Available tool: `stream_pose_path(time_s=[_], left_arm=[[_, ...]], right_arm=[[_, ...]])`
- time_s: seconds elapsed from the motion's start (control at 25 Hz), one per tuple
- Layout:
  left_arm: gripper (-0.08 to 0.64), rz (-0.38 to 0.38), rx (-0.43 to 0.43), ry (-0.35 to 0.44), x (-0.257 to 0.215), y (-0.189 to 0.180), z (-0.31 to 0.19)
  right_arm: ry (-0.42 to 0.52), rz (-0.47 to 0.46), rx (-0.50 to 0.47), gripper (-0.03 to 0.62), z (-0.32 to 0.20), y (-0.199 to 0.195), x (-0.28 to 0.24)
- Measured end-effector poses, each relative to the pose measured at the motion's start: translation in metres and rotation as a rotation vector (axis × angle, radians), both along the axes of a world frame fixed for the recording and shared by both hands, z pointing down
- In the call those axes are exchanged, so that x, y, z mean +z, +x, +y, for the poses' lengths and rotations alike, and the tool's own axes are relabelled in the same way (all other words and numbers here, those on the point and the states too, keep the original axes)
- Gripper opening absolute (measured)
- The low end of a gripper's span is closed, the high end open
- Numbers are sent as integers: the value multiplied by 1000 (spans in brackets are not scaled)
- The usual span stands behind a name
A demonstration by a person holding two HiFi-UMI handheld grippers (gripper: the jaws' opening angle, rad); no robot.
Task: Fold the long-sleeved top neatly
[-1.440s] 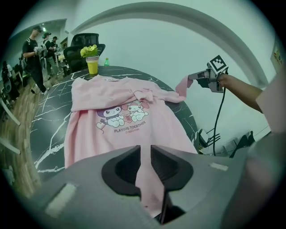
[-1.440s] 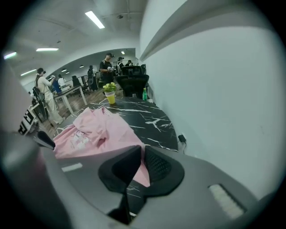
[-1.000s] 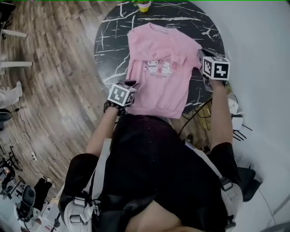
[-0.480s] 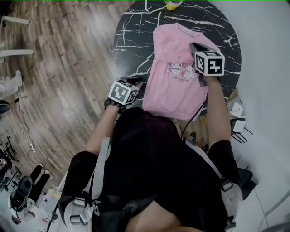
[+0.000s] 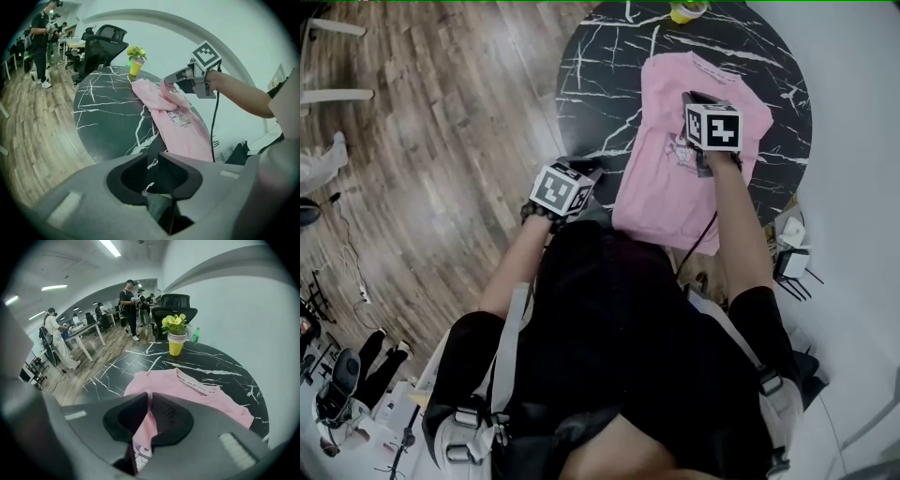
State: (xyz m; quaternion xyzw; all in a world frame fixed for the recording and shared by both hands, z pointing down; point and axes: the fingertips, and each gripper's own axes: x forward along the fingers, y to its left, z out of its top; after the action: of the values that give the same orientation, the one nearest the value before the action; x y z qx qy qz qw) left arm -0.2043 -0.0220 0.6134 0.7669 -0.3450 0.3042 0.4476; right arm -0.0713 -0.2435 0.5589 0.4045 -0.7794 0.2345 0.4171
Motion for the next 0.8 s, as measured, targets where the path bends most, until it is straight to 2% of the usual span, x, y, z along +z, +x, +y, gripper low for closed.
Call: stream_pose_path(time_s=[0.12, 0.28, 0.36, 0.56, 0.8], left_arm=[[80, -1, -2, -5, 1, -8, 2], [80, -4, -5, -11, 3, -14, 2], [80, -5, -5, -9, 2, -15, 1], [80, -10, 3, -5, 1, -15, 0], [80, -8, 50, -2, 1, 0, -1]], right_arm=[[11, -7, 11, 37, 1, -6, 2], [-17, -97, -24, 158, 6, -23, 4], [-22, -119, -40, 165, 8, -28, 3], [-5, -102, -53, 172, 13, -23, 1], [-4, -108, 1, 170, 26, 14, 4]])
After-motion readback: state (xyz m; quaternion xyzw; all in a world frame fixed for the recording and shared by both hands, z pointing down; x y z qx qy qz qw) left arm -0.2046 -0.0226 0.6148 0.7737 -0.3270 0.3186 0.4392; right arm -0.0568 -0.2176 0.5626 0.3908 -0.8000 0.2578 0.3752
